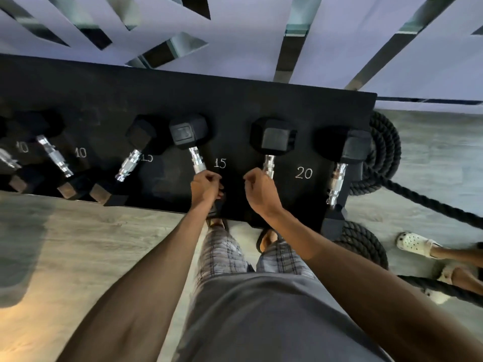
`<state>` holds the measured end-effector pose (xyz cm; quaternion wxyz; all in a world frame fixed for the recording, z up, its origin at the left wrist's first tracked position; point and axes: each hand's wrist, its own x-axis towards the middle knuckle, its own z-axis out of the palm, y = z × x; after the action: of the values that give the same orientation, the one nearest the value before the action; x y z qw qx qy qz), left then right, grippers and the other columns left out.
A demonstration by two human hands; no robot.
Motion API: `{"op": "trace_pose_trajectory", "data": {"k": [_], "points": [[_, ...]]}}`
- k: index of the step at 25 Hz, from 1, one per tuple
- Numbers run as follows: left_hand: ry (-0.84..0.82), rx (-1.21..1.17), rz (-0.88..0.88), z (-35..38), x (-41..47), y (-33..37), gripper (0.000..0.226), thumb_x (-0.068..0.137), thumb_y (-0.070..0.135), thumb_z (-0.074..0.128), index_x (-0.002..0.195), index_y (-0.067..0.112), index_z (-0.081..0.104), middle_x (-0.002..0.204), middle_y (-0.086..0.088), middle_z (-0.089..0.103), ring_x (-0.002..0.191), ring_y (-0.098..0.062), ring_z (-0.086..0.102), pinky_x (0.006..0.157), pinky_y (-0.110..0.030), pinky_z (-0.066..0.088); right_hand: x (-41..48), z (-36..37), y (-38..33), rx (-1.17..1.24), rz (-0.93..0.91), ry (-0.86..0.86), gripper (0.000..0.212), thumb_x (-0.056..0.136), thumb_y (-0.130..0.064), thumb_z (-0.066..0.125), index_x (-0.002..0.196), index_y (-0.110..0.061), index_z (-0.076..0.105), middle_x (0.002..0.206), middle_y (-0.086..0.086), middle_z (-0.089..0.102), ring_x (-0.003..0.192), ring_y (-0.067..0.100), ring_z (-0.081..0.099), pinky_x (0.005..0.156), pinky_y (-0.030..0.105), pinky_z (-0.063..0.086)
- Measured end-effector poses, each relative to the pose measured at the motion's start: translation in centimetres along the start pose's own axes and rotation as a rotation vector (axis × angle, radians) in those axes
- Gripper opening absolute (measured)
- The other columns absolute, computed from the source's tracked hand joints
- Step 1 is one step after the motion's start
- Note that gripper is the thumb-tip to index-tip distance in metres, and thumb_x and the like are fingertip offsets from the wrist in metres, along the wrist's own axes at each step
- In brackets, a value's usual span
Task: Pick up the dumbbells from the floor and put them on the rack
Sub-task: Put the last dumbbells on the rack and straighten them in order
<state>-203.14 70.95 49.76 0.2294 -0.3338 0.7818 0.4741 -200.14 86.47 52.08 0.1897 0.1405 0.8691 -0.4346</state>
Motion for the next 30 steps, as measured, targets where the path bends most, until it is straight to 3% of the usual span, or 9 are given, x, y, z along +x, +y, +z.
{"op": "trace_pose_trajectory", "data": {"k": [3, 5, 9, 11, 13, 18, 22, 26, 30], "points": [[0.182, 0.041, 0.000, -2.7, 1.3, 0.2, 0.023, 0.094, 0.022, 0.060, 0.105, 0.002, 0.065, 0.088, -0.003, 0.064, 0.074, -0.014, 0.060, 0.064, -0.027, 0.048, 0.9, 3.7, -1.6, -0.001, 0.032, -0.119, 0.022, 0.093, -0.013, 0.047, 0.112, -0.011, 0.060, 0.109, 0.006, 0.064, 0.098, 0.020, 0.061, 0.081, 0.029, 0.049], [0.198, 0.024, -0.011, -4.2, 2.5, 0.0, 0.034, 0.091, 0.028, 0.066, 0.113, 0.004, 0.062, 0.099, -0.003, 0.063, 0.090, -0.015, 0.058, 0.073, -0.024, 0.042, 1.6, 6.2, -2.7, -0.019, 0.065, -0.170, 0.032, 0.093, -0.017, 0.053, 0.124, -0.009, 0.054, 0.119, 0.010, 0.060, 0.108, 0.023, 0.059, 0.089, 0.030, 0.049], [-0.073, -0.108, -0.017, -5.6, 6.1, 0.8, 0.029, 0.087, 0.029, 0.071, 0.110, 0.011, 0.070, 0.104, 0.000, 0.070, 0.093, -0.010, 0.062, 0.075, -0.016, 0.046, 3.5, 10.3, -4.4, -0.041, 0.092, -0.167, 0.044, 0.092, -0.027, 0.059, 0.131, -0.008, 0.048, 0.127, 0.013, 0.054, 0.114, 0.026, 0.055, 0.093, 0.036, 0.048], [-0.202, -0.217, -0.063, -6.2, 7.7, 1.2, 0.027, 0.078, 0.033, 0.078, 0.100, 0.018, 0.075, 0.107, 0.001, 0.075, 0.102, -0.012, 0.067, 0.096, -0.029, 0.051, 4.1, 12.1, -4.9, -0.023, 0.120, -0.153, 0.039, 0.092, -0.026, 0.062, 0.124, -0.006, 0.050, 0.119, 0.014, 0.060, 0.108, 0.029, 0.060, 0.088, 0.037, 0.049], [-0.289, -0.259, -0.067, -6.4, 9.2, 0.4, 0.022, 0.072, 0.036, 0.081, 0.088, 0.022, 0.078, 0.105, -0.002, 0.077, 0.106, -0.017, 0.070, 0.105, -0.042, 0.048, 4.3, 13.2, -5.1, -0.007, 0.166, -0.126, 0.038, 0.091, -0.026, 0.063, 0.121, -0.006, 0.050, 0.111, 0.014, 0.067, 0.101, 0.032, 0.065, 0.085, 0.042, 0.052], [-0.272, -0.215, 0.014, -6.4, 8.8, 0.8, 0.006, 0.087, 0.023, 0.071, 0.084, 0.019, 0.074, 0.095, -0.005, 0.078, 0.096, -0.020, 0.073, 0.099, -0.043, 0.053, 4.3, 13.8, -5.5, 0.055, 0.245, -0.051, 0.037, 0.091, -0.024, 0.064, 0.121, -0.007, 0.052, 0.106, 0.012, 0.071, 0.096, 0.029, 0.067, 0.080, 0.037, 0.052], [-0.254, -0.122, 0.101, -5.9, 7.7, 1.7, 0.020, 0.089, 0.022, 0.069, 0.098, 0.006, 0.074, 0.099, -0.009, 0.077, 0.093, -0.018, 0.073, 0.082, -0.022, 0.055, 3.6, 13.3, -5.5, 0.142, 0.259, -0.004, 0.035, 0.090, -0.017, 0.064, 0.121, -0.007, 0.053, 0.109, 0.011, 0.070, 0.098, 0.027, 0.067, 0.081, 0.036, 0.052], [-0.339, -0.044, 0.185, -4.6, 7.1, 4.6, 0.014, 0.090, 0.020, 0.069, 0.095, 0.008, 0.072, 0.098, -0.010, 0.076, 0.092, -0.019, 0.073, 0.078, -0.023, 0.054, 3.8, 11.4, -5.9, 0.223, 0.294, 0.074, 0.026, 0.092, -0.014, 0.062, 0.114, -0.004, 0.054, 0.100, 0.006, 0.066, 0.086, 0.019, 0.060, 0.066, 0.019, 0.037], [-0.402, 0.038, 0.196, -3.2, 7.6, 7.8, 0.019, 0.092, 0.019, 0.066, 0.106, 0.007, 0.071, 0.104, -0.008, 0.075, 0.092, -0.013, 0.070, 0.068, -0.008, 0.049, 5.6, 9.8, -6.0, 0.237, 0.308, 0.128, 0.031, 0.093, -0.015, 0.062, 0.120, -0.002, 0.054, 0.105, 0.008, 0.065, 0.087, 0.017, 0.059, 0.066, 0.019, 0.037]]}}
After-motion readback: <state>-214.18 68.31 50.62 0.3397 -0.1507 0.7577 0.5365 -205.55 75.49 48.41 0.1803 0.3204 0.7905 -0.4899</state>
